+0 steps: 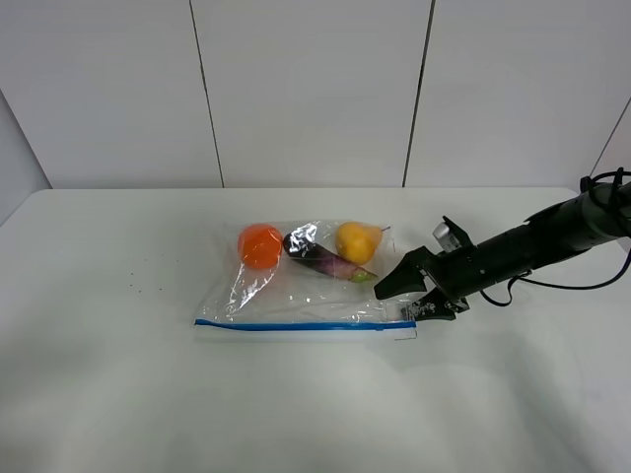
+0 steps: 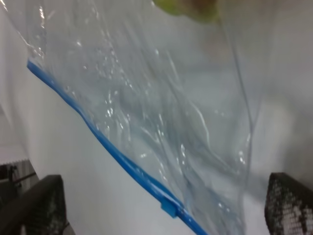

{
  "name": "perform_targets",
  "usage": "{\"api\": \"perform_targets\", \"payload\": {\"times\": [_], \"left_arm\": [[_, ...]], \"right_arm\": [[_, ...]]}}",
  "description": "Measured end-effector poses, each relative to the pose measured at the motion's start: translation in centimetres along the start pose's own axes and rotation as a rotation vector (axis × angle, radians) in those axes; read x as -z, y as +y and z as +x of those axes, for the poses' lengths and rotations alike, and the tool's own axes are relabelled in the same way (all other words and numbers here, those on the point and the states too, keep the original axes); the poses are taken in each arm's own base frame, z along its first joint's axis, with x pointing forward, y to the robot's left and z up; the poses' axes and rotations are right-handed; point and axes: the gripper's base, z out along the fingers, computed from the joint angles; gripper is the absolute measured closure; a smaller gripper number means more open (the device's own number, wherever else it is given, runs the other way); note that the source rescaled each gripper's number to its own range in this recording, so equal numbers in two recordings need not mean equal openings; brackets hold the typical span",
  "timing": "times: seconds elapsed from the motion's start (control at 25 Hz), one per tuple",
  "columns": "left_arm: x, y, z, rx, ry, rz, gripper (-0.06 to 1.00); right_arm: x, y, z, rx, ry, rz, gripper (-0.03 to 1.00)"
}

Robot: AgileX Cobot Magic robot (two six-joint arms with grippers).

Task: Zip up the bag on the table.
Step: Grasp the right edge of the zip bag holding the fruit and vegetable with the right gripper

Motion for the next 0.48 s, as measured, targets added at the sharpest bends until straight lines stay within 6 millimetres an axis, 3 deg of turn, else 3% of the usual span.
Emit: {"api": "perform_targets", "payload": {"times": [0.48], "left_arm": [[0.0, 0.0, 0.0, 0.0, 0.0, 0.0, -0.01]], "right_arm": [[-0.25, -0.21, -0.09, 0.006, -0.017, -0.013, 0.08]]}}
